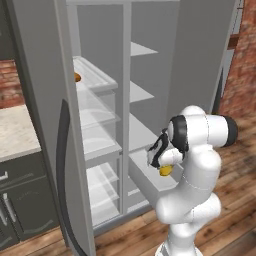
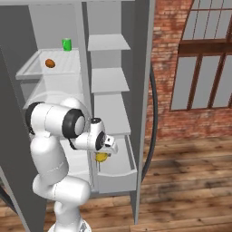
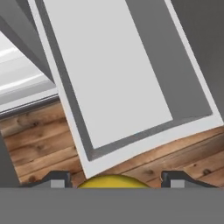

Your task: Take the lemon and mango from the fridge shelf and place them in the freezer drawer to begin freezing them.

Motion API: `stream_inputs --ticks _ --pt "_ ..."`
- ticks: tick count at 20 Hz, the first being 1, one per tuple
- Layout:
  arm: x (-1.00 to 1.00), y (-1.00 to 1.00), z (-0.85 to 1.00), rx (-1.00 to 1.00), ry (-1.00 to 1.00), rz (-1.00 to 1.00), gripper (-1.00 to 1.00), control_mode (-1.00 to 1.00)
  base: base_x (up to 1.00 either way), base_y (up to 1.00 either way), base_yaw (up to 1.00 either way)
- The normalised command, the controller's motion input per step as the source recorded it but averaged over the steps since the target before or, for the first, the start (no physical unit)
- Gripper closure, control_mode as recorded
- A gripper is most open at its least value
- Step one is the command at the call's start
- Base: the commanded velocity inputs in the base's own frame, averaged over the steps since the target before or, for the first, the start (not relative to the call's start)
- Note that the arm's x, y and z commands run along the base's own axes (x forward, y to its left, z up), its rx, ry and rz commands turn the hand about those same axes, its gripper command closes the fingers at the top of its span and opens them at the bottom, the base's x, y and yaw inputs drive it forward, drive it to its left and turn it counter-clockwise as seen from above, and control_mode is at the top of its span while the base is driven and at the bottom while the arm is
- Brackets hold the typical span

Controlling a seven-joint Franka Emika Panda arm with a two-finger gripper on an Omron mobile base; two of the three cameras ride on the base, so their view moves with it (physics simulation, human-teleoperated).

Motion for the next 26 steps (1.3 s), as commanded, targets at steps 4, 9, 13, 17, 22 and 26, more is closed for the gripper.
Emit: stream_inputs --ticks 4,9,13,17,22,26 --pt "0.31 -0.08 -0.42 0.00 0.00 0.00 1.00 -1.00 0.00 0.00 0.00" --pt "0.32 -0.10 -0.43 0.00 0.00 0.00 1.00 -1.00 0.00 0.00 0.00" --pt "0.24 -0.12 -0.44 0.00 0.00 0.00 1.00 -1.00 0.00 0.00 0.00" --pt "0.26 -0.10 -0.45 0.00 0.00 0.00 1.00 -1.00 0.00 0.00 0.00" --pt "0.36 -0.12 -0.42 0.00 0.00 0.00 1.00 -1.00 0.00 0.00 0.00" --pt "0.52 -0.20 -0.43 -0.03 -0.07 0.00 1.00 -1.00 0.00 0.00 0.00"
